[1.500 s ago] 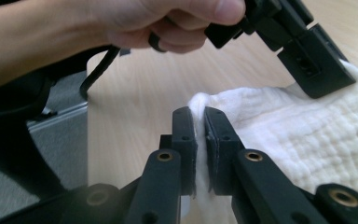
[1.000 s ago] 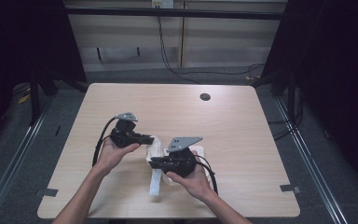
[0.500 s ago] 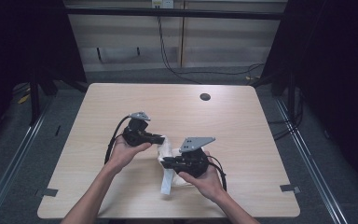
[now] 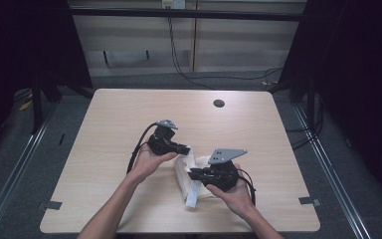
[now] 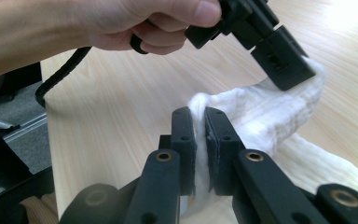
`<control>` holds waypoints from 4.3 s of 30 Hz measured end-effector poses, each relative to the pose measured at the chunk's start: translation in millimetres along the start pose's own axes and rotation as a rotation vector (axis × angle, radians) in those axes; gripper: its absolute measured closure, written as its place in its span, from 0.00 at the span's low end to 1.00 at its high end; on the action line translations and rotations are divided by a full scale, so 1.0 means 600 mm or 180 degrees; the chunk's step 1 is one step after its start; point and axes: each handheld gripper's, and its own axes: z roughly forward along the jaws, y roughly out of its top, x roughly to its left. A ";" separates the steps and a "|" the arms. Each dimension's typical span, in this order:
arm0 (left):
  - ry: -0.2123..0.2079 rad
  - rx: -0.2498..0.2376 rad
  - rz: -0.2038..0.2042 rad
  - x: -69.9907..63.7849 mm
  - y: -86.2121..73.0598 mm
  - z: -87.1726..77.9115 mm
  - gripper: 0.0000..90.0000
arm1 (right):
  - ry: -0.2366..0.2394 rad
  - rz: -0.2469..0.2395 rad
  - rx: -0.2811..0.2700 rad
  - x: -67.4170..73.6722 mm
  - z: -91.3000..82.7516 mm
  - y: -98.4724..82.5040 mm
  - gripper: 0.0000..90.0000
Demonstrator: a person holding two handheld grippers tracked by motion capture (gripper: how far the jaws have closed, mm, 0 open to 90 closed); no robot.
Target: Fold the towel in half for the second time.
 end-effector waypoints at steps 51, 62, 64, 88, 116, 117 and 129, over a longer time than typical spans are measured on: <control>-0.0230 0.0128 -0.0306 -0.001 0.003 0.135 0.82 | -0.0361 0.0273 0.0481 -0.057 -0.009 -0.100 0.84; -0.0344 -0.0090 -0.0306 -0.006 0.018 0.126 0.67 | -0.0356 0.0387 0.0472 -0.073 -0.026 -0.103 0.63; -0.0362 -0.0142 -0.0313 -0.006 0.019 0.120 0.65 | -0.0369 0.0393 0.0452 -0.074 -0.031 -0.105 0.61; 0.0007 -0.0084 0.0108 -0.023 -0.034 0.006 0.58 | -0.0870 0.0517 0.0180 -0.107 -0.090 -0.094 0.54; 0.0518 -0.0191 -0.0242 -0.015 -0.167 -0.155 0.41 | -0.1014 0.0640 -0.0136 -0.132 -0.196 -0.131 0.50; 0.0554 -0.0195 -0.0246 -0.015 -0.174 -0.161 0.40 | -0.1019 0.0633 -0.0136 -0.132 -0.198 -0.134 0.49; 0.0649 -0.0287 -0.0387 -0.015 -0.259 -0.204 0.40 | -0.1136 0.0759 -0.0265 -0.133 -0.206 -0.167 0.44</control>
